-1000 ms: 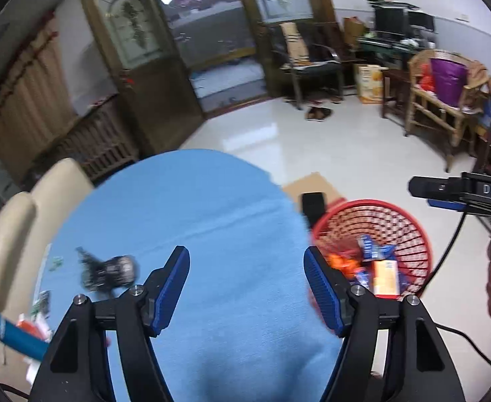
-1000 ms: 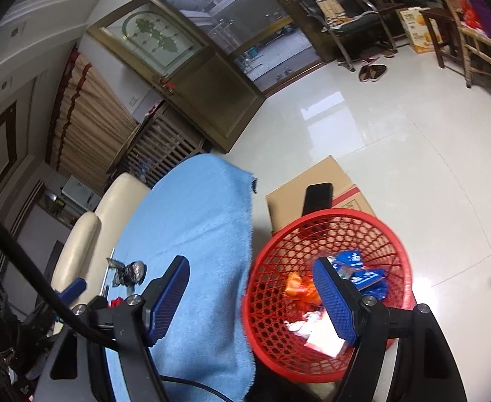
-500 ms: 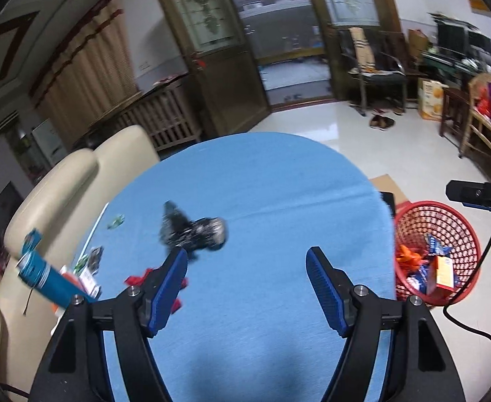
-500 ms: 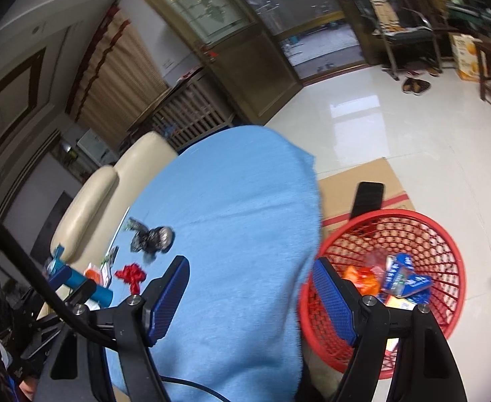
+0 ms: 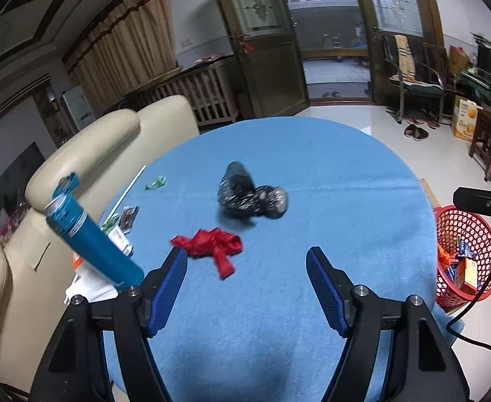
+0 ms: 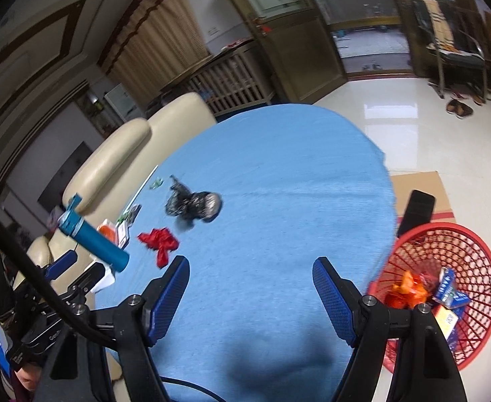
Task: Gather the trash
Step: 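Move both open tools back over the table toward the black bag and red bag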
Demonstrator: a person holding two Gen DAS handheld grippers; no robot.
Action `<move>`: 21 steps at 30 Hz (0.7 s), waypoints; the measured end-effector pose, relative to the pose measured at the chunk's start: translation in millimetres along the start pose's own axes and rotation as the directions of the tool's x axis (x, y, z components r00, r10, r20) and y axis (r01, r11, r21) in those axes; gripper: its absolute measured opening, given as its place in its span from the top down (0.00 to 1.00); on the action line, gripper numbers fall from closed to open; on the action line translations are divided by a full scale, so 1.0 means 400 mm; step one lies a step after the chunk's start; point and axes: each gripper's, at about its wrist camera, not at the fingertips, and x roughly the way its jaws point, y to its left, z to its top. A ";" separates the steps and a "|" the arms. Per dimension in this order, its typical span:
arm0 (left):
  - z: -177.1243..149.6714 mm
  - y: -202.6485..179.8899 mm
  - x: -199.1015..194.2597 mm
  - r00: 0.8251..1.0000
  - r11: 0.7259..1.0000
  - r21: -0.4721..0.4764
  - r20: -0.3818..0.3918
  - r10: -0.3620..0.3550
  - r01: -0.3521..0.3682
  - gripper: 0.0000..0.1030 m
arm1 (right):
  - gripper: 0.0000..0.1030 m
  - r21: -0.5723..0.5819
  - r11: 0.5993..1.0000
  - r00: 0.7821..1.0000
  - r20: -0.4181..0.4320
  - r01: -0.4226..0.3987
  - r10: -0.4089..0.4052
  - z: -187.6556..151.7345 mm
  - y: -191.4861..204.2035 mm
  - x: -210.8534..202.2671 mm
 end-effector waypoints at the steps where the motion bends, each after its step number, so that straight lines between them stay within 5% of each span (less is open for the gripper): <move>1: -0.006 0.013 0.002 1.000 1.000 -0.011 -0.003 0.003 -0.003 0.28 | 0.23 -0.008 1.000 1.000 -0.004 -0.003 0.003 0.000 0.011 0.006; 21: -0.062 0.126 0.049 0.998 0.994 -0.110 -0.054 0.012 -0.017 0.28 | 0.23 -0.140 0.989 0.997 -0.072 -0.047 0.037 0.001 0.170 0.106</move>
